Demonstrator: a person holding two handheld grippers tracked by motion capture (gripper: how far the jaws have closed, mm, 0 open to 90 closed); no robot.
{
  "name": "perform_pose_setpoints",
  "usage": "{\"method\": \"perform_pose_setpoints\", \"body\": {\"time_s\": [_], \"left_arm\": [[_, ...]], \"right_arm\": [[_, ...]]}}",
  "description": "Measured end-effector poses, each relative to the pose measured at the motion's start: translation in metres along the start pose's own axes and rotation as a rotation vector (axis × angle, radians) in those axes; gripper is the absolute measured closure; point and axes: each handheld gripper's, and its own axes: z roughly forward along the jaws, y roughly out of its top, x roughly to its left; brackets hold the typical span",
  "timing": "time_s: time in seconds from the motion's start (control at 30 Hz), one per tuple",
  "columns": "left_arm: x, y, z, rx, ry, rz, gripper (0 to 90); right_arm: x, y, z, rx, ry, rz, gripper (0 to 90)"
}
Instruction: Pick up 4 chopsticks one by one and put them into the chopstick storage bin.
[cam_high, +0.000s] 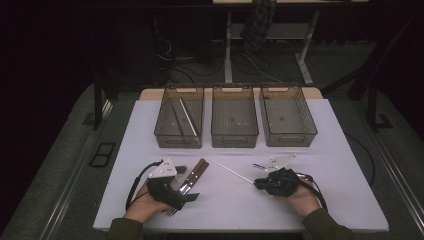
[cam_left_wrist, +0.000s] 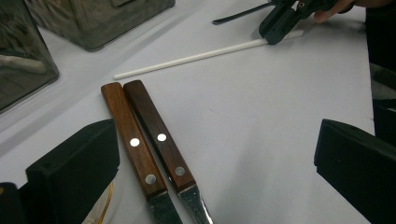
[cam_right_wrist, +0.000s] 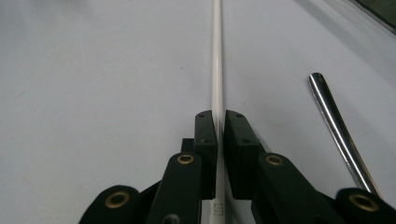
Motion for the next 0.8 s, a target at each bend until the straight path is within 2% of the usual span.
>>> {"method": "perform_pose_setpoints", "body": {"time_s": [0.37, 0.8], "left_arm": [[0.000, 0.000, 0.000, -0.004, 0.001, 0.000, 0.0], [0.001, 0.000, 0.000, -0.005, 0.001, -0.001, 0.0]], "right_arm": [[-0.003, 0.001, -0.005, -0.012, 0.013, 0.032, 84.0], [-0.009, 0.007, -0.030, -0.136, 0.041, 0.064, 84.0]]}}
